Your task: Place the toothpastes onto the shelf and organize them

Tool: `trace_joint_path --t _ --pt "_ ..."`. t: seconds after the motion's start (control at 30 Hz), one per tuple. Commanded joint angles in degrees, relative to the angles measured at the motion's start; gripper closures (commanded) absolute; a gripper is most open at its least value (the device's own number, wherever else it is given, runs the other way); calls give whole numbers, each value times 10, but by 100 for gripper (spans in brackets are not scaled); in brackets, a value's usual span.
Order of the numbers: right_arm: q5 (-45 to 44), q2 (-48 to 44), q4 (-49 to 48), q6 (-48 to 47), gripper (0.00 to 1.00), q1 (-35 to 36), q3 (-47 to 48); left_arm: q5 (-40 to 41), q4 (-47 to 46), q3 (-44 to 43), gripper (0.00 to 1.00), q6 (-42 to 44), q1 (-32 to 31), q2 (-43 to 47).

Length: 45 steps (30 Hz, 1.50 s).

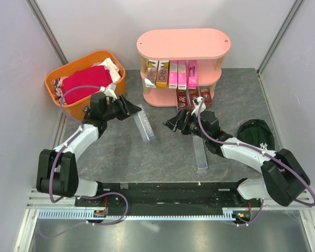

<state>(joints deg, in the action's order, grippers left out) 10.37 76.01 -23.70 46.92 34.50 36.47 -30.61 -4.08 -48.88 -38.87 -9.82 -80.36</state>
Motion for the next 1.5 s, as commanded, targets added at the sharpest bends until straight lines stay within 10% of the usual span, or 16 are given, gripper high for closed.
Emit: trace_joint_path --t 0.0,0.27,0.6,0.73,0.9,1.0,1.13,1.27,1.47 --pt "80 21 -86 12 2 15 12 -111 -353 86 96 -174 21 42" --pt "144 64 -176 70 2 37 1 -125 -757 162 98 -383 23 -27" --pt "160 95 -278 128 7 52 -13 -115 -901 167 98 -475 23 -98" --pt "176 120 -343 171 41 51 -22 -101 -901 177 98 -472 24 -89" --pt "172 117 -354 180 59 52 -29 -95 -902 183 94 -472 28 -88" --pt "163 108 -336 172 65 52 -30 -99 -903 184 67 -470 32 -88" --pt "130 107 -292 153 69 52 -32 -103 -877 186 30 -457 40 -81" --pt "101 121 -251 150 73 51 -33 -82 -758 199 19 -407 43 -38" --pt "77 153 -236 146 75 45 -21 27 -336 167 10 -201 42 127"
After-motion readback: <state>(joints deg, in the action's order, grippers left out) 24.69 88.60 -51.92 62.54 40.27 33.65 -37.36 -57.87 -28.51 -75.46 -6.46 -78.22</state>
